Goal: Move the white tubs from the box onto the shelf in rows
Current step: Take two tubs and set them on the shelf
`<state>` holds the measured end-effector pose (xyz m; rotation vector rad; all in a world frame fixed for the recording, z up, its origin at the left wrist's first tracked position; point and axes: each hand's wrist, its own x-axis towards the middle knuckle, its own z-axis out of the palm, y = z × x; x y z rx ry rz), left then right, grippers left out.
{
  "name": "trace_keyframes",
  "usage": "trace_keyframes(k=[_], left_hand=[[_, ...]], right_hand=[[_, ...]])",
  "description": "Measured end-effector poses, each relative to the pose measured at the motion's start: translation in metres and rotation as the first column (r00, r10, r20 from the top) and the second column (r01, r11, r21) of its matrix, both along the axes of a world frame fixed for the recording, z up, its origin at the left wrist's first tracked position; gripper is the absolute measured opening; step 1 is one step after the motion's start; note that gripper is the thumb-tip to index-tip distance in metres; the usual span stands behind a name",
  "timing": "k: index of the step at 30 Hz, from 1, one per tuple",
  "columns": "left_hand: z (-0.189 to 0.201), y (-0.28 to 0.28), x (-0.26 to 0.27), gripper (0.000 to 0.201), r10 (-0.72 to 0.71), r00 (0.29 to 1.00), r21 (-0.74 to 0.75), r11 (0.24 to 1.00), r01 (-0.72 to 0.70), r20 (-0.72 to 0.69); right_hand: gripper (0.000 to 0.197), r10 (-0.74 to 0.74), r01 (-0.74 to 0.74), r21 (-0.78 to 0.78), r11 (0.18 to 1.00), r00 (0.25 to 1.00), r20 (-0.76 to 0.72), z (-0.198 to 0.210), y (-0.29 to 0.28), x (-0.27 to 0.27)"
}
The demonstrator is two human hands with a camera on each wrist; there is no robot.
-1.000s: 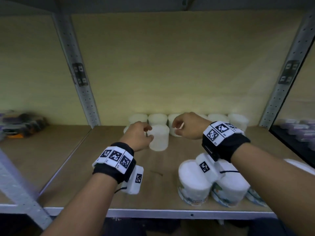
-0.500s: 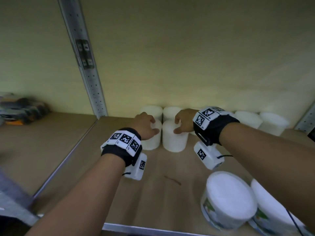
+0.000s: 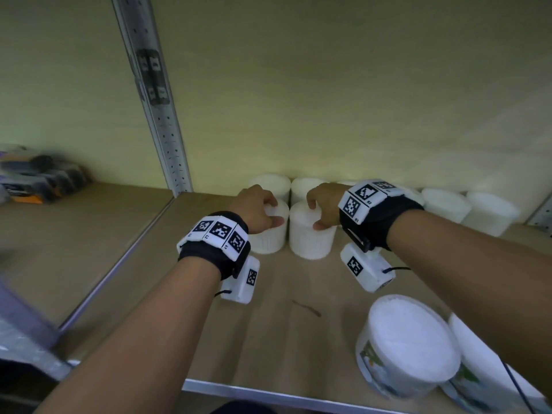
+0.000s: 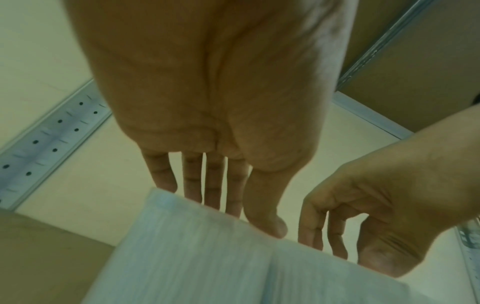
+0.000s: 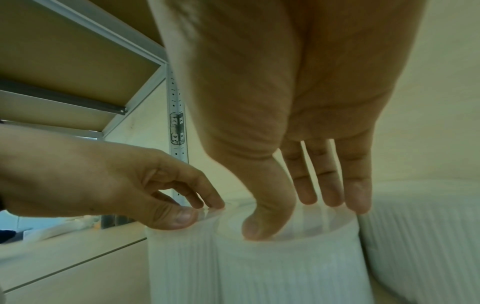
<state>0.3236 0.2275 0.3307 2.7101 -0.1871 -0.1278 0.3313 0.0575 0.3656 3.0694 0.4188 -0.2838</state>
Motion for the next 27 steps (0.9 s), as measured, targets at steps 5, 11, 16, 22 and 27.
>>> trace_keyframes(k=[5, 11, 16, 22, 27], left_hand=[[-0.002, -0.001, 0.0, 0.05, 0.009, 1.0, -0.008, 1.0, -0.009, 0.016], [-0.007, -0.001, 0.002, 0.049, 0.018, 0.999, -0.019, 1.0, -0.018, 0.035], [-0.009, -0.002, 0.002, 0.049, 0.02, 0.999, -0.026, 0.999, -0.019, 0.044], [-0.011, 0.0, 0.004, 0.048, 0.012, 0.998, -0.016, 1.0, -0.012, 0.056], [-0.012, 0.002, 0.005, 0.048, 0.006, 0.999, -0.008, 1.0, -0.005, 0.044]], right_hand=[[0.051, 0.034, -0.033, 0.013, 0.999, 0.993, -0.116, 0.002, -0.001, 0.002], [0.05, 0.124, -0.121, 0.047, 0.991, 0.99, -0.065, 0.003, -0.002, -0.001], [0.046, 0.044, -0.044, 0.006, 0.999, 0.999, 0.007, -0.003, 0.001, 0.004], [0.06, 0.016, -0.017, -0.066, 0.998, 1.0, -0.02, -0.007, 0.007, 0.006], [0.054, 0.043, -0.042, -0.069, 0.997, 0.999, 0.006, -0.007, 0.008, 0.004]])
